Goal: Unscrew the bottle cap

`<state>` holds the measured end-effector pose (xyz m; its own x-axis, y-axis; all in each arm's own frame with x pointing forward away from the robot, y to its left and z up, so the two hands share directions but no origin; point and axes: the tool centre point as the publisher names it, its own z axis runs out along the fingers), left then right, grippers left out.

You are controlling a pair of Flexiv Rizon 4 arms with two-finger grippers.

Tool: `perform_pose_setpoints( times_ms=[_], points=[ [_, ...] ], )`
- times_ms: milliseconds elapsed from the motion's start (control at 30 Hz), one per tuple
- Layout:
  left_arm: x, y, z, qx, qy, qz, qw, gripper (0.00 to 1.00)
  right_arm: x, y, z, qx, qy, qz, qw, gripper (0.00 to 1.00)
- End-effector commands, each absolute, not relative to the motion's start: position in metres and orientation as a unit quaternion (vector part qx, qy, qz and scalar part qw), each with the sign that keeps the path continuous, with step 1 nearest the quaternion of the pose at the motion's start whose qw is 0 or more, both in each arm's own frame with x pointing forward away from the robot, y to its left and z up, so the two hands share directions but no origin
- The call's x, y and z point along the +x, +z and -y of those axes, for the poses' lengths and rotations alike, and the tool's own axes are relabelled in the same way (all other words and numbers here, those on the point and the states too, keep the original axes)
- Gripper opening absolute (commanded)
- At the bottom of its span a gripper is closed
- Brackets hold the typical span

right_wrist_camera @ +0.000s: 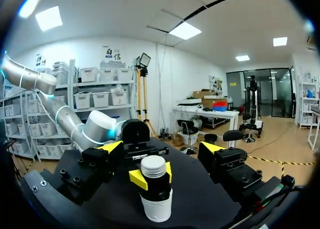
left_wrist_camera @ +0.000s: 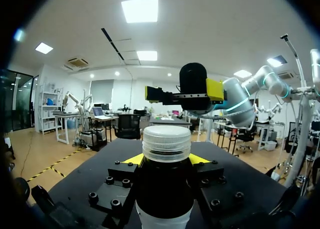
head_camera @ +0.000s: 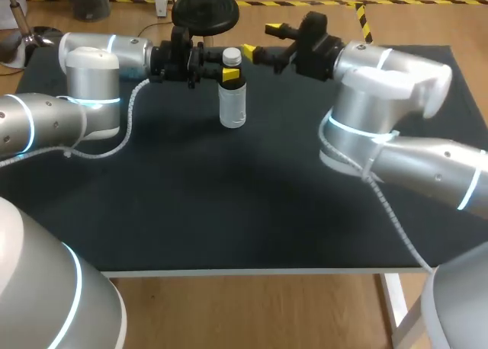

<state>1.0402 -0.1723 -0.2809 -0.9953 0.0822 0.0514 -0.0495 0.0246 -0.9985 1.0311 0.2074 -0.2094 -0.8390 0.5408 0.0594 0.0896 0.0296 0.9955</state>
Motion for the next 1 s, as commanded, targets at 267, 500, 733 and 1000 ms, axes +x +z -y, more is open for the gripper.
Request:
perform_pose_setpoints(
  times_ms=[267, 500, 733, 1000],
  points=[
    [1.041, -0.281, 0.172, -0.012, 0.699, 0.714, 0.047, 0.00, 1.031, -0.224, -0.244, 0.233, 0.662, -0.695, 0.155, 1.00],
    [1.041, -0.281, 0.172, -0.012, 0.699, 0.714, 0.047, 0.00, 1.033, -0.234, -0.253, 0.237, 0.659, -0.699, 0.143, 1.00],
    [1.041, -0.281, 0.172, -0.012, 0.699, 0.714, 0.047, 0.00, 1.035, -0.243, -0.256, 0.243, 0.657, -0.701, 0.135, 1.00],
    [1.041, -0.281, 0.172, -0.012, 0.699, 0.714, 0.047, 0.00, 1.039, -0.247, -0.259, 0.247, 0.656, -0.701, 0.133, 1.00]
  ],
)
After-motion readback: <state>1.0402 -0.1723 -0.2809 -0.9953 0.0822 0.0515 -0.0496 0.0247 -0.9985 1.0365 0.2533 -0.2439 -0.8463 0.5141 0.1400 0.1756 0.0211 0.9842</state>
